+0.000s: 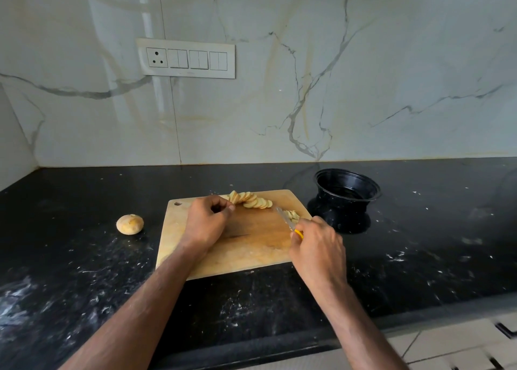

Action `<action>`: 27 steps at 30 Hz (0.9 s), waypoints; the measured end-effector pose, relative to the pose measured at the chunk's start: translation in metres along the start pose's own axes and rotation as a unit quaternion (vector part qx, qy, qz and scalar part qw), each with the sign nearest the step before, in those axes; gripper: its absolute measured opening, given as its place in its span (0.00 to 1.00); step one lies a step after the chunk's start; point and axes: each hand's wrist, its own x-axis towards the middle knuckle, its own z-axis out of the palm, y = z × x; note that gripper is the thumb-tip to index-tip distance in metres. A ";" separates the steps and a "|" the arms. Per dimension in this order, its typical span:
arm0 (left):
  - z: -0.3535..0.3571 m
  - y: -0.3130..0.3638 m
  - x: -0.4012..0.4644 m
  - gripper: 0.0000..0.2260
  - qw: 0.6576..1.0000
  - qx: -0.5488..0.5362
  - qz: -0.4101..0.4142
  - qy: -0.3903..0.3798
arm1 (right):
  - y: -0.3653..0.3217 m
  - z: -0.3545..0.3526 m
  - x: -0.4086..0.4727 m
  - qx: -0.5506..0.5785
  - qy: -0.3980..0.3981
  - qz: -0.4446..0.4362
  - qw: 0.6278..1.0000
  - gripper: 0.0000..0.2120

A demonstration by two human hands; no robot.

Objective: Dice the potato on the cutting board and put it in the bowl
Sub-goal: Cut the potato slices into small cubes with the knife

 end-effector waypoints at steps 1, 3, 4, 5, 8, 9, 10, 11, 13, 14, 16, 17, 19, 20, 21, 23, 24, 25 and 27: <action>0.000 0.000 0.000 0.06 1.000 0.003 0.000 -0.002 | -0.001 0.001 -0.002 0.005 -0.002 -0.011 1.000 0.06; -0.001 -0.001 0.000 0.06 1.000 0.007 0.003 -0.002 | -0.004 0.004 -0.006 0.008 -0.014 -0.031 0.999 0.07; -0.001 -0.001 0.000 0.06 1.000 0.008 0.005 -0.001 | -0.004 0.005 -0.007 0.007 -0.017 -0.032 0.999 0.07; -0.001 -0.001 0.000 0.06 1.000 0.009 0.007 0.000 | -0.003 0.005 -0.007 0.006 -0.016 -0.027 0.999 0.07; -0.001 -0.001 -0.001 0.05 1.000 0.015 0.013 -0.003 | 0.005 0.002 -0.004 -0.008 -0.008 0.007 1.000 0.07; 0.000 0.000 -0.001 0.05 1.000 0.017 0.015 -0.006 | 0.007 0.001 -0.003 -0.014 -0.005 0.015 1.000 0.07; 0.000 0.000 -0.001 0.05 1.000 0.018 0.016 -0.009 | 0.008 0.000 -0.003 -0.016 0.001 0.017 1.000 0.07; 0.000 0.000 -0.001 0.05 1.000 0.018 0.017 -0.011 | 0.008 -0.001 -0.003 -0.013 0.007 0.013 1.000 0.07; 0.000 0.000 -0.001 0.05 1.000 0.021 0.018 -0.012 | 0.006 0.001 -0.005 0.000 0.014 -0.002 1.000 0.07; 0.000 0.000 -0.001 0.05 1.000 0.022 0.018 -0.012 | 0.005 0.002 -0.005 0.000 0.011 -0.008 1.000 0.06; 0.000 0.000 -0.002 0.05 0.999 0.023 0.017 -0.014 | 0.004 0.004 -0.006 -0.013 -0.005 -0.009 1.000 0.07; 0.001 0.000 -0.002 0.05 0.999 0.022 0.017 -0.016 | 0.005 0.004 -0.006 -0.014 -0.005 -0.007 1.000 0.07; 0.001 0.001 -0.001 0.05 0.999 0.020 0.019 -0.017 | 0.006 0.004 -0.004 -0.010 0.000 -0.010 1.000 0.07; 0.000 0.000 -0.001 0.05 0.999 0.022 0.020 -0.015 | 0.006 0.005 -0.004 -0.013 -0.005 -0.015 1.000 0.08; 0.001 0.000 0.000 0.05 0.999 0.026 0.022 -0.014 | 0.006 0.005 -0.005 -0.018 -0.013 -0.018 1.000 0.08; 0.002 -0.002 0.000 0.05 0.999 0.031 0.027 -0.011 | 0.005 0.005 -0.007 -0.016 -0.011 -0.021 1.000 0.09; 0.002 -0.002 0.001 0.05 0.999 0.029 0.031 -0.006 | 0.004 0.005 -0.006 -0.011 -0.004 -0.022 1.000 0.09; 0.000 -0.002 0.001 0.05 0.999 0.027 0.031 0.002 | 0.003 0.004 -0.006 -0.004 0.003 -0.024 1.000 0.09; -0.006 -0.003 0.005 0.05 0.997 0.056 0.041 0.039 | -0.003 0.005 -0.004 0.007 0.017 -0.044 0.999 0.09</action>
